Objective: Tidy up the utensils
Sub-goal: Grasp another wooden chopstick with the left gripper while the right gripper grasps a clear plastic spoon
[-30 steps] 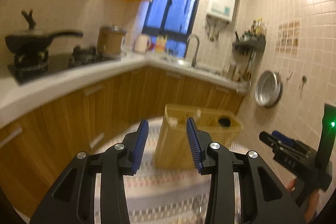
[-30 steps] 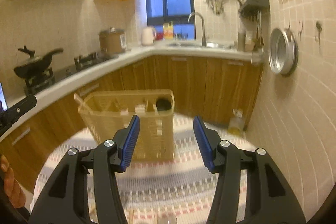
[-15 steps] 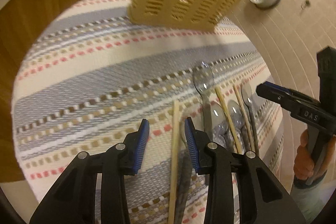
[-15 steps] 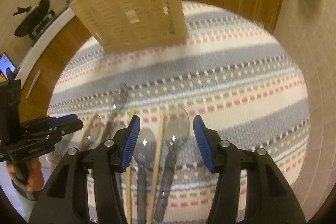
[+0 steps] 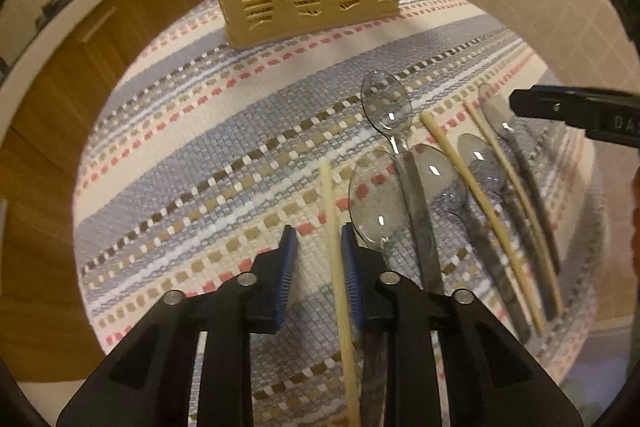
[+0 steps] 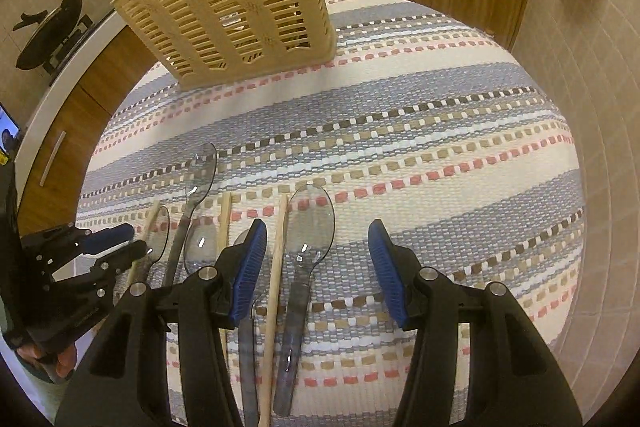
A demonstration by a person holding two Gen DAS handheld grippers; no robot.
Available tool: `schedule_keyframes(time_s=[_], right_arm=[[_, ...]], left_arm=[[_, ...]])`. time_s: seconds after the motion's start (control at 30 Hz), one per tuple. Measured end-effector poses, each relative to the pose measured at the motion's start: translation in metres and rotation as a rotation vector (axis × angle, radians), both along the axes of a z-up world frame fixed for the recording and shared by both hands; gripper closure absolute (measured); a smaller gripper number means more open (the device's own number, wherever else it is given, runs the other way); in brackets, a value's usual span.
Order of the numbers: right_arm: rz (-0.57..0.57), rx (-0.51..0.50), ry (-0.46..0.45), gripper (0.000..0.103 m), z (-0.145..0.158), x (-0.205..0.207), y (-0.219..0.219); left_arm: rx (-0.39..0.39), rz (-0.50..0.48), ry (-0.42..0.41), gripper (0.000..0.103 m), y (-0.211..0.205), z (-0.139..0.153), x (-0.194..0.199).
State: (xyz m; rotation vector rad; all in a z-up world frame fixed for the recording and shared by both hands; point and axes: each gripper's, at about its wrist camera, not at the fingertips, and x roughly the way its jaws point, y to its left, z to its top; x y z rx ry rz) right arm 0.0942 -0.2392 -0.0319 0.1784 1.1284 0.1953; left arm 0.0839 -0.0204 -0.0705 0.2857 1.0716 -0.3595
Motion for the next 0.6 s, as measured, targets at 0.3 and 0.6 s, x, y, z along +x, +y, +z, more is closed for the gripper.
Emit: schedule_keyframes(time_s=[0.3, 0.6], right_arm=[[-0.006, -0.053, 0.035, 0.054, -0.003, 0.011, 0.005], [-0.024, -0.005, 0.196, 0.053, -0.027, 0.035, 0.009]], left_arm=[[-0.076, 0.062, 0.013, 0.098, 0.003, 0.004, 0.025], [-0.211, 0.199, 0.025, 0.098, 0.051, 0.009, 0.047]])
